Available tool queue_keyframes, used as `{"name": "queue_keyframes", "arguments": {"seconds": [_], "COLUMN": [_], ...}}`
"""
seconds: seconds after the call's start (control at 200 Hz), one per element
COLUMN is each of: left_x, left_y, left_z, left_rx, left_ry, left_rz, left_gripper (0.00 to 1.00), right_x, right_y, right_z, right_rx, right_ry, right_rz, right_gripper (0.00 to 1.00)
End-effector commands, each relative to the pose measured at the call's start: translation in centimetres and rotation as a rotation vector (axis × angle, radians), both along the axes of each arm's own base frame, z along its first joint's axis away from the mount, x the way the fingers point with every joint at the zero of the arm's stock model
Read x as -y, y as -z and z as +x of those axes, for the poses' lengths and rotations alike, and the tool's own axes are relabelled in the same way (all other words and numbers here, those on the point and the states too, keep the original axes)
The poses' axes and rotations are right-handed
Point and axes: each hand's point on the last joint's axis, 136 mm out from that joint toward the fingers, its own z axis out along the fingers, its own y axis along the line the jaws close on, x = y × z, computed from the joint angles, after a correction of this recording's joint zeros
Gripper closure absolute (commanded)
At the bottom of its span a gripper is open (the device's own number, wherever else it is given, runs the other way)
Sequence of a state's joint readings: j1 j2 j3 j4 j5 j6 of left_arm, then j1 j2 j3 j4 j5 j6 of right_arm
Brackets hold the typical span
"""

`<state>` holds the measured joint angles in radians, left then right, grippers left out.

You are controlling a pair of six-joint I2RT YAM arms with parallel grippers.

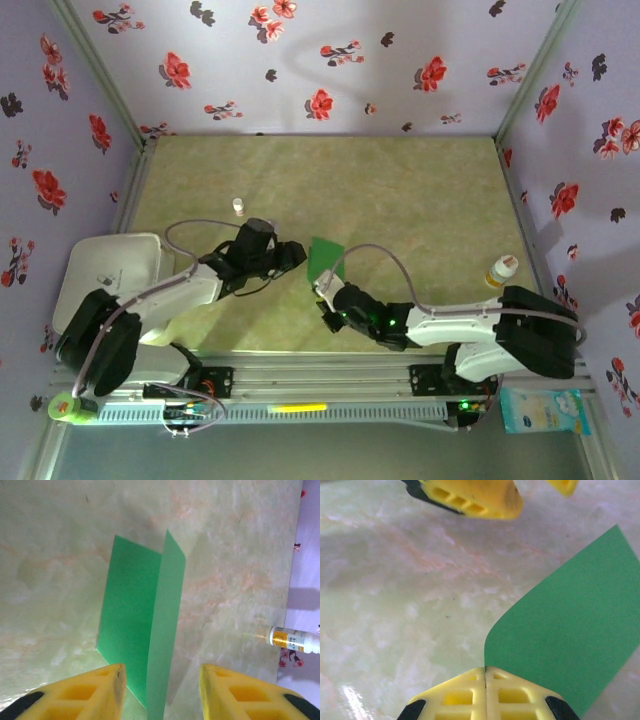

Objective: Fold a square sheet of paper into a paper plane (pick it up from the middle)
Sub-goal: Third fold the triangle at the center of the table.

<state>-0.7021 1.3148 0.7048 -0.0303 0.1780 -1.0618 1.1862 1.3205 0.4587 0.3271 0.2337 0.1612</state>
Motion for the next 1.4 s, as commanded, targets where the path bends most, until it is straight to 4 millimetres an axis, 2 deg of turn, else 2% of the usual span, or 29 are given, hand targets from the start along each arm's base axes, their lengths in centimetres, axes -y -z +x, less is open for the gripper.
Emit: {"name": "queue_keyframes", "arguments": {"seconds": [0.0, 0.15, 0.265, 0.5, 0.7, 0.8, 0.99, 1.1, 1.395], "left_x": [-1.5, -0.5, 0.4, 3.3, 6.3, 7.4, 7.2, 6.3, 4.9], "left_y": [-0.7, -2.6, -3.0, -1.1, 2.0, 2.5, 7.3, 9.7, 11.6], "left_z": [-0.1, 0.9, 2.0, 4.5, 5.7, 5.9, 5.6, 5.4, 4.6], "left_rx": [0.044, 0.082, 0.09, 0.032, -0.046, -0.055, -0.149, -0.191, -0.214], "left_ry": [0.043, 0.106, 0.143, 0.251, 0.318, 0.342, 0.367, 0.339, 0.33], "left_rz": [0.14, 0.144, 0.14, 0.154, 0.113, 0.099, 0.178, 0.227, 0.283], "left_gripper": [0.57, 0.58, 0.61, 0.8, 0.86, 0.86, 0.89, 0.89, 0.9], "right_x": [-0.9, -1.1, -1.0, -1.2, -0.8, -0.7, -0.4, 0.0, 1.2], "right_y": [-0.4, -0.4, 0.0, 0.2, 1.1, 1.5, 2.3, 3.1, 3.7], "right_z": [-1.7, -1.4, -0.8, -0.4, -0.2, -0.1, 0.1, 0.5, 1.8], "right_rx": [-0.213, -0.337, -0.39, -0.423, -0.428, -0.439, -0.459, -0.503, -0.519], "right_ry": [-0.073, -0.086, -0.062, -0.058, -0.038, -0.028, -0.005, 0.031, 0.092], "right_rz": [0.154, 0.212, 0.24, 0.281, 0.262, 0.255, 0.243, 0.214, 0.197], "right_gripper": [1.0, 1.0, 1.0, 1.0, 1.0, 1.0, 1.0, 1.0, 1.0]}}
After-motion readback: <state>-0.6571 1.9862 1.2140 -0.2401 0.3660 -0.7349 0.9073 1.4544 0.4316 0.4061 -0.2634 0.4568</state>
